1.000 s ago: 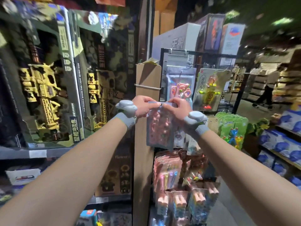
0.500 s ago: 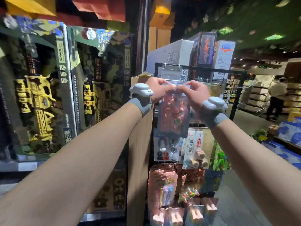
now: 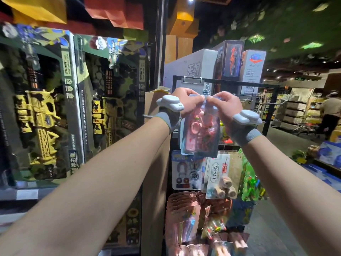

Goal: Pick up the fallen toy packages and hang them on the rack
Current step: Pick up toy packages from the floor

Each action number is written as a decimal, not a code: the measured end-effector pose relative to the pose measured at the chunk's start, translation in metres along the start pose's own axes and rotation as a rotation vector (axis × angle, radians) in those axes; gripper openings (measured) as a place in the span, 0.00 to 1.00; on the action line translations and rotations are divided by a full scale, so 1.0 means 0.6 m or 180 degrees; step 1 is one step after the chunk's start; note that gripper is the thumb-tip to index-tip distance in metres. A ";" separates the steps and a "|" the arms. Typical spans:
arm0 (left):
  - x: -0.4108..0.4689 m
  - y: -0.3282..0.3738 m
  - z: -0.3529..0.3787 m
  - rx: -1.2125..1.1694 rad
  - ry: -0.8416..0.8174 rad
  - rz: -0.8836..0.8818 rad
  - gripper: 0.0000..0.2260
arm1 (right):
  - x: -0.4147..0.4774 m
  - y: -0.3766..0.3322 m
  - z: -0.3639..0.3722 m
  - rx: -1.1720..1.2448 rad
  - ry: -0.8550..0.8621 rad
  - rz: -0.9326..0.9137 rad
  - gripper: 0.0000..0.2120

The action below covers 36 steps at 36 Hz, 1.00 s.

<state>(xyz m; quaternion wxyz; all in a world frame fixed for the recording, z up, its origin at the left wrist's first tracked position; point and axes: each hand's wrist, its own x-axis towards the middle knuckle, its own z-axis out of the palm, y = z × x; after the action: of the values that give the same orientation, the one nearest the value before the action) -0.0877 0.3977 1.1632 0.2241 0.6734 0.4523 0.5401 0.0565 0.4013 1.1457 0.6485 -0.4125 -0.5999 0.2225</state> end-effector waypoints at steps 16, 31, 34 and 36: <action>0.010 -0.005 0.001 -0.0149 0.0111 -0.0040 0.04 | 0.022 0.007 0.002 0.0066 -0.0066 -0.0045 0.04; 0.019 -0.006 0.012 0.0224 0.0147 -0.0069 0.07 | 0.031 0.025 -0.002 -0.0027 0.0039 -0.0124 0.03; 0.023 -0.013 0.012 0.0367 0.0118 -0.0108 0.04 | 0.036 0.036 0.001 -0.0250 0.0044 -0.0167 0.04; 0.024 -0.014 0.013 0.0513 0.0170 -0.0042 0.04 | 0.034 0.038 0.003 -0.0261 0.0037 -0.0182 0.05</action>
<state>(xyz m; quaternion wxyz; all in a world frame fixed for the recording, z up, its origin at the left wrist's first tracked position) -0.0835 0.4153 1.1618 0.1606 0.6716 0.5046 0.5183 0.0634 0.4305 1.1396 0.6406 -0.4227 -0.6162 0.1768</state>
